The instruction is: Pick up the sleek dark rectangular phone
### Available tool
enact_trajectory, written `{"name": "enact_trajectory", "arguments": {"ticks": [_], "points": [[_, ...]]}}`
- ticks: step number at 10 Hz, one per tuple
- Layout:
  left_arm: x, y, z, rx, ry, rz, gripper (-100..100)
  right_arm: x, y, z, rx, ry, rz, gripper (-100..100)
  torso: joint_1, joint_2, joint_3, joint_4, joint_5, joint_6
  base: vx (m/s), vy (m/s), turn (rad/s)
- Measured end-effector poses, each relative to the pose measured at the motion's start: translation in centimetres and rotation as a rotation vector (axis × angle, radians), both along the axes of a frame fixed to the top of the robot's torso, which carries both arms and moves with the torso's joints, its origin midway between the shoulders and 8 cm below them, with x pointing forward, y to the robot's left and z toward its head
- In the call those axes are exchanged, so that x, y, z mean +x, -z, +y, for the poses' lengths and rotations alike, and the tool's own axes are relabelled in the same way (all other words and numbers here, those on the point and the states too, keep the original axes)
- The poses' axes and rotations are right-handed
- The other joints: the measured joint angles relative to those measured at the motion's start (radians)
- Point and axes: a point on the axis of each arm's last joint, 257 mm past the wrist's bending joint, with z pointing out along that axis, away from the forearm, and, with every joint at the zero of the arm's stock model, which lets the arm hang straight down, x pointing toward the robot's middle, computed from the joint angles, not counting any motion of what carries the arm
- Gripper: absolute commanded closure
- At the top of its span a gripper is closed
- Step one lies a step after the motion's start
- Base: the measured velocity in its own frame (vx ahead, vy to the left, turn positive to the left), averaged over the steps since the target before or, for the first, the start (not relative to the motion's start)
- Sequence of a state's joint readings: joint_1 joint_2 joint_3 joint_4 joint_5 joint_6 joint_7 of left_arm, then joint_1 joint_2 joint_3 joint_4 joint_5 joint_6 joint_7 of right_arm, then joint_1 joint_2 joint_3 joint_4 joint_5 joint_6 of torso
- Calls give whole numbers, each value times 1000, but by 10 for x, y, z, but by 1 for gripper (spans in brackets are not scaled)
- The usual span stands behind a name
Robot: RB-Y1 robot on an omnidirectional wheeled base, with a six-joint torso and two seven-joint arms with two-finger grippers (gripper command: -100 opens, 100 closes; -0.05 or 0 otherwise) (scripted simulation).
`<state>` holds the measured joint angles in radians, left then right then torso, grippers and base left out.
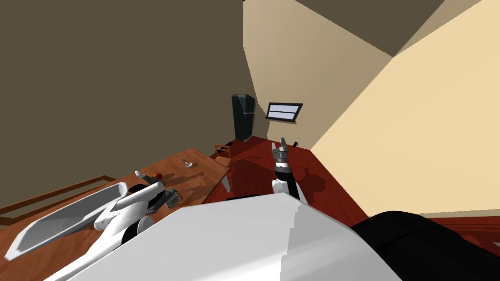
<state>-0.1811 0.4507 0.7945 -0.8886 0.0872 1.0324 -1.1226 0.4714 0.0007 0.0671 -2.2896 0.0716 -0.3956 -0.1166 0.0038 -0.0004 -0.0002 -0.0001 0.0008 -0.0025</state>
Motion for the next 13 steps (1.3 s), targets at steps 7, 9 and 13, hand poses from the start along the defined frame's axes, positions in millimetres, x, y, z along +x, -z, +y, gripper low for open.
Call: {"name": "enact_trajectory", "arguments": {"ticks": [7, 9, 13], "points": [[-10, 18, -20, -70, 18, 53, -100, 0, 0, 0, 0, 0, 0, 0, 0, -1, -1, 0, 0, -1, -12, 37, -54], [-10, 27, -28, -69, 15, 51, -100, 0, 0, 0, 0, 0, 0, 0, 2, -1, -1, 0, 1, -1, -2, 55, -13], [-10, 28, -27, -67, 17, 51, 100, 0, 0, 0, 0, 0, 0, 0, -2, -2, -1, 0, 0, -1, 0, 2, 0]]}}
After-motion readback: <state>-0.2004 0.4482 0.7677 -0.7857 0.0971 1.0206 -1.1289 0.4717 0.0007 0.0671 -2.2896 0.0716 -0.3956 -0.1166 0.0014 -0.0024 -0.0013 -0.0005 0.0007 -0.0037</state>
